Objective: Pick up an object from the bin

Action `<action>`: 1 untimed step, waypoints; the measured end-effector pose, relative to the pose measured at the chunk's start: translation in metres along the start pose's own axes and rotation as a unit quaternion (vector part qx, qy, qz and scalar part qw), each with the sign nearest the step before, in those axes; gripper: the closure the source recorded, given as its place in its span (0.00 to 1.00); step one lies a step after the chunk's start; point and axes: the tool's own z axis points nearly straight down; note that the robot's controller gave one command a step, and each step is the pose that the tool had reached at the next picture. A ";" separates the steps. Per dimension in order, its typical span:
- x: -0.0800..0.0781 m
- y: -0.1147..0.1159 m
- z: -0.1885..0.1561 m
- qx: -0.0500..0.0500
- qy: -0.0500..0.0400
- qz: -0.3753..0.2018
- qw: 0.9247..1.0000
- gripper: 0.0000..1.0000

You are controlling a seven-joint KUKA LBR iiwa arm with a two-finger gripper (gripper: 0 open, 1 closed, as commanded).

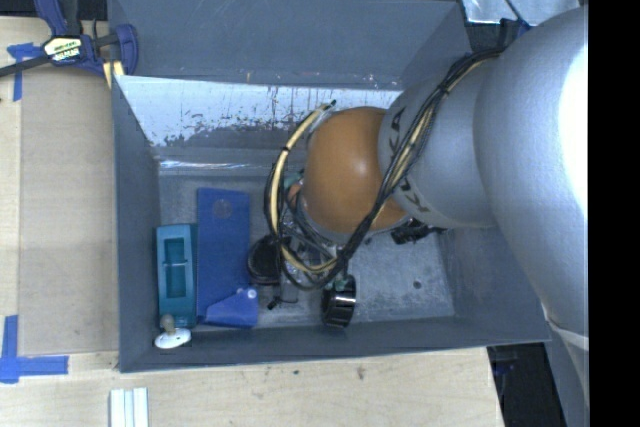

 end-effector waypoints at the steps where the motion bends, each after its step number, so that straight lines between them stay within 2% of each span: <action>1: 0.000 0.000 0.000 0.000 0.000 0.000 1.000 1.00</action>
Offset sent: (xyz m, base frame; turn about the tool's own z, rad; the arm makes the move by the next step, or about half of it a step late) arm 0.0135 0.0035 -0.0092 0.0080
